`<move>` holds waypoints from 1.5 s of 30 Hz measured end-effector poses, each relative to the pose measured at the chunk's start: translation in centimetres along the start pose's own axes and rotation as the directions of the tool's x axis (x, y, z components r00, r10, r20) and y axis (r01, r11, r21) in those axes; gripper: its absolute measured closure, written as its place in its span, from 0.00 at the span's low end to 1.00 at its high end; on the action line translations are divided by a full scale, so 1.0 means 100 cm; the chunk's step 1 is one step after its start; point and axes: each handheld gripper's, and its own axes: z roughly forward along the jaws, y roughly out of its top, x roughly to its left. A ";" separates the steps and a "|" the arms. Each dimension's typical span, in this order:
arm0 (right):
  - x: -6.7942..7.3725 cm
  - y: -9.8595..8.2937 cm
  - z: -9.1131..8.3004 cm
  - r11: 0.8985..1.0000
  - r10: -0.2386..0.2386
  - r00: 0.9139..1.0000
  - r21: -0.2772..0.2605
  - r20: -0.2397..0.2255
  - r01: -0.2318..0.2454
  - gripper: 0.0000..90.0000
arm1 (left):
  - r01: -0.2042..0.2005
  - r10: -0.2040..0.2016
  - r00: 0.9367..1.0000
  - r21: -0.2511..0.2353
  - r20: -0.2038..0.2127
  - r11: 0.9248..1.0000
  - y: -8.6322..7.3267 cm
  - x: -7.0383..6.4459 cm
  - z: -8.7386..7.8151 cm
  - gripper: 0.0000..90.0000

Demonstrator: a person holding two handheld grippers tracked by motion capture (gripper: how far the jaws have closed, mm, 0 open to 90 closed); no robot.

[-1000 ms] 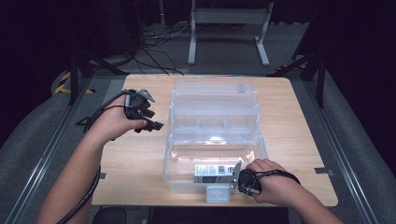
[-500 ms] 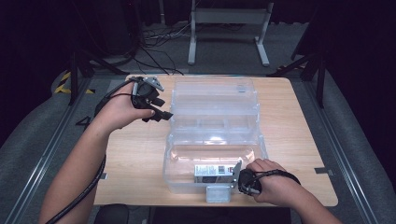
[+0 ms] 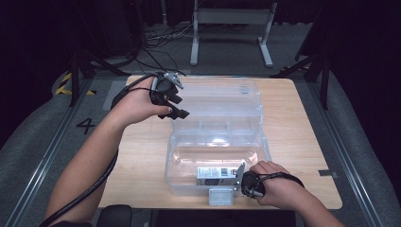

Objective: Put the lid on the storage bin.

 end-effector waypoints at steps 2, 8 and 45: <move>0.000 0.000 0.000 1.000 -0.004 1.000 0.002 0.000 0.004 0.97 | -0.016 0.016 1.000 0.008 0.001 1.000 0.005 -0.001 0.003 0.43; 0.000 0.000 0.000 1.000 0.001 1.000 0.005 -0.002 -0.001 0.97 | -0.054 0.053 0.999 0.018 0.008 0.998 0.020 -0.003 0.011 0.42; 0.000 0.000 0.000 1.000 0.003 1.000 0.004 -0.004 -0.003 0.97 | -0.200 0.186 0.978 0.179 0.090 0.963 0.069 -0.003 0.073 0.68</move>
